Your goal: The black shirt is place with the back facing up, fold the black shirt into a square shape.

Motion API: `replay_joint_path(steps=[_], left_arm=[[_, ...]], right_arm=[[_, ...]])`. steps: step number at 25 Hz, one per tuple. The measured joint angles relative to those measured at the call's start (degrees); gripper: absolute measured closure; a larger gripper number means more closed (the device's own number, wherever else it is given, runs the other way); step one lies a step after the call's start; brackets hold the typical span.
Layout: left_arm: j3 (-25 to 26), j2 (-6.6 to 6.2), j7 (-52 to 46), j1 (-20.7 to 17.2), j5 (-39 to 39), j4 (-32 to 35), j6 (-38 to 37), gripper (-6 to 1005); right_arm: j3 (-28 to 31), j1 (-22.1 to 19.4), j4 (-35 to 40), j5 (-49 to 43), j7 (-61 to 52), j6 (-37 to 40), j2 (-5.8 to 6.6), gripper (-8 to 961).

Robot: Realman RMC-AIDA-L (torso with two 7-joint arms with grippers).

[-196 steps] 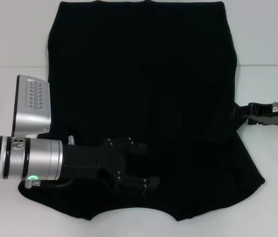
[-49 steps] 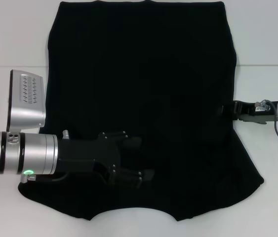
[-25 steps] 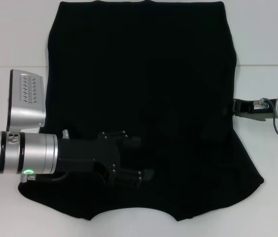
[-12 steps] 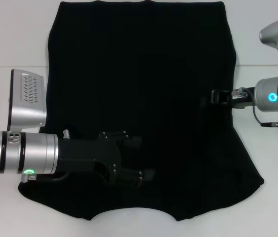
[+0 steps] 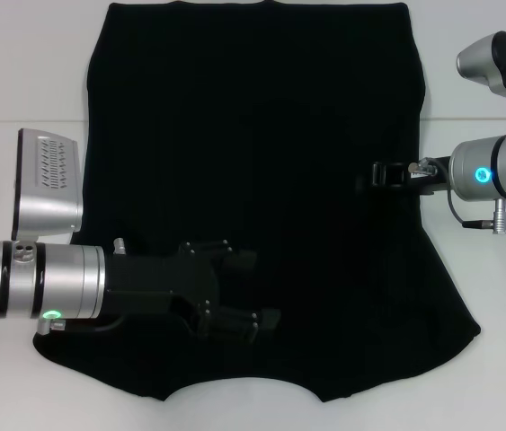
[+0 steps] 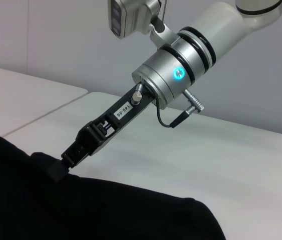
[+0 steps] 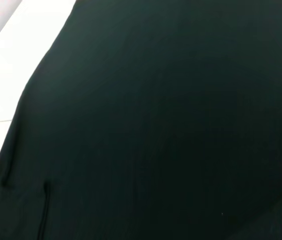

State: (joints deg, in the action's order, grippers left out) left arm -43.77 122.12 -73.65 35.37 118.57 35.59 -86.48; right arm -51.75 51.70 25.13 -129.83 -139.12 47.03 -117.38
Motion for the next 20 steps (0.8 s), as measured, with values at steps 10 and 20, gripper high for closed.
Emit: replay_joint_path(steps=[10,20], left_arm=[[0.17,0.02,0.00,0.03,0.06,0.13,0.04,66],[0.32,-0.04,-0.08,-0.05,0.01,0.08,0.75,77]], right_arm=[[0.34,0.74,0.65,0.17,1.80,-0.47,-0.71,760],[1.12,-0.12,0.67,0.20,0.89,0.23,0.75,490]])
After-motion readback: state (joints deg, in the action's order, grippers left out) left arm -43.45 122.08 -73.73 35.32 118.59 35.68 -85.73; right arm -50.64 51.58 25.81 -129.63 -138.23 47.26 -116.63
